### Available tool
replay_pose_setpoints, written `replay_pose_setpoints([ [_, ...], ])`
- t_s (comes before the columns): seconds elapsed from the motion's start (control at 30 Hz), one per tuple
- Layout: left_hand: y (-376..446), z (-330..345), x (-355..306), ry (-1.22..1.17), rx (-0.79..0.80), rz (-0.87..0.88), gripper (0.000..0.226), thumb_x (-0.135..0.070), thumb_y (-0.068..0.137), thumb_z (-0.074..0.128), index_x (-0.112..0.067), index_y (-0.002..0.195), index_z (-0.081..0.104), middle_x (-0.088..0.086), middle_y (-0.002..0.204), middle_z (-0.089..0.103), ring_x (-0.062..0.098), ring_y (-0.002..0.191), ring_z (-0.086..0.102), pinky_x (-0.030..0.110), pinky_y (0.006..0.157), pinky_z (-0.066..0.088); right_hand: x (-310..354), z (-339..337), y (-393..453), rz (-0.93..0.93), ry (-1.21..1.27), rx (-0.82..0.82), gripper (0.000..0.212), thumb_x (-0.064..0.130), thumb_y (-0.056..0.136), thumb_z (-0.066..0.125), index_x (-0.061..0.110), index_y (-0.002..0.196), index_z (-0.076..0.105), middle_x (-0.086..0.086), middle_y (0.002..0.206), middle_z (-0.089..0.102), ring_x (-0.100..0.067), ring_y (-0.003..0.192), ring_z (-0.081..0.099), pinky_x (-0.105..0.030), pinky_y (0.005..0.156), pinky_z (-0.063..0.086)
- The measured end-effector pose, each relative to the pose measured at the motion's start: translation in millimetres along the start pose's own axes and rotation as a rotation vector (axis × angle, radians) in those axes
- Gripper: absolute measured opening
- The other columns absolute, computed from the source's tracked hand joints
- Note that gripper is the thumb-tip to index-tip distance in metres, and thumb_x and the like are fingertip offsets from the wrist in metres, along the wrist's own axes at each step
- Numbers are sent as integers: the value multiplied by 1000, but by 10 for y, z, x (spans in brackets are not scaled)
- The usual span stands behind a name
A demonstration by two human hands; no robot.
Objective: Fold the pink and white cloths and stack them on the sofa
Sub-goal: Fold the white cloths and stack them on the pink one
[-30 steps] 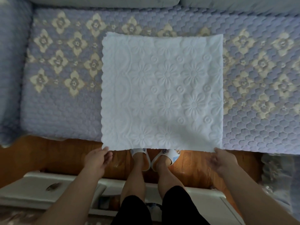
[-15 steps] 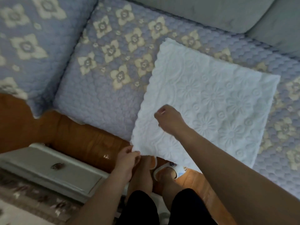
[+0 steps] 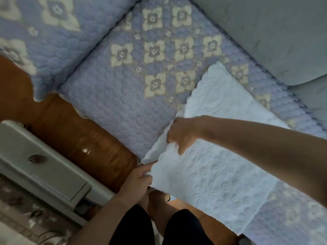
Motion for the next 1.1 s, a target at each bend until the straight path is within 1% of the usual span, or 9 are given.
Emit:
replay_pose_setpoints([
  [0.17,207,-147,223,64,-54,-52,36,-2,79,50,-20,95,76,-10,84,71,6,76,63,19,68,46,-1192,-7,-272,268,-129,-29,55,38,92,59,34,146,46,7,150,47,-19,138,42,-41,119,18],
  [0.27,296,-213,334,97,-111,-98,15,-14,66,50,-3,69,59,-3,66,49,11,66,46,29,66,31,-1884,-2,-577,465,-158,-56,53,28,93,53,39,144,47,10,143,53,-17,142,37,-51,123,2],
  [0.37,374,-267,467,140,-160,-130,13,-9,76,53,3,70,54,-1,67,45,11,66,43,29,65,31,-2386,28,-791,625,-139,-112,48,30,95,50,39,143,49,7,144,54,-18,142,35,-53,121,-4],
  [0.43,420,-293,533,149,-192,-145,17,-12,78,53,3,79,61,1,71,54,14,69,50,29,64,36,-2652,71,-915,741,-12,-177,44,41,97,53,34,141,53,0,146,51,-25,140,35,-50,121,1],
  [0.57,448,-298,510,125,-244,-155,29,-7,94,57,-30,76,62,-6,83,65,10,79,58,22,69,42,-2969,185,-1082,907,555,-502,38,40,93,65,15,122,67,-15,128,63,-34,119,56,-39,101,43],
  [0.67,489,-310,468,164,-265,-131,20,-24,98,59,-32,80,62,-4,87,69,12,84,63,25,71,45,-3002,409,-1068,958,916,-662,44,40,95,64,13,130,64,-14,134,62,-32,121,59,-33,94,45],
  [0.87,532,-338,399,220,-366,-44,18,-26,100,56,-15,89,66,0,81,67,17,81,62,25,68,44,-3071,468,-1081,1060,768,-806,35,29,105,47,-1,116,61,-24,121,62,-38,113,58,-33,78,40],
  [1.0,553,-327,340,266,-419,7,16,-26,99,59,-17,87,64,-3,83,63,12,79,58,27,66,44,-3091,487,-1057,1098,682,-827,38,30,107,42,0,124,57,-23,126,60,-39,118,55,-41,89,45],
  [1.1,578,-390,374,363,-495,14,14,-31,94,65,-20,88,61,1,99,52,16,86,52,32,81,43,-3130,546,-959,1112,711,-844,35,30,105,43,3,123,57,-20,126,61,-38,120,55,-41,91,46],
])
Point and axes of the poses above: each hand's wrist, its own y-axis towards the middle knuckle, its own z-axis out of the palm, x = y × z, the point moved 8 cm from there along y, towards the middle knuckle
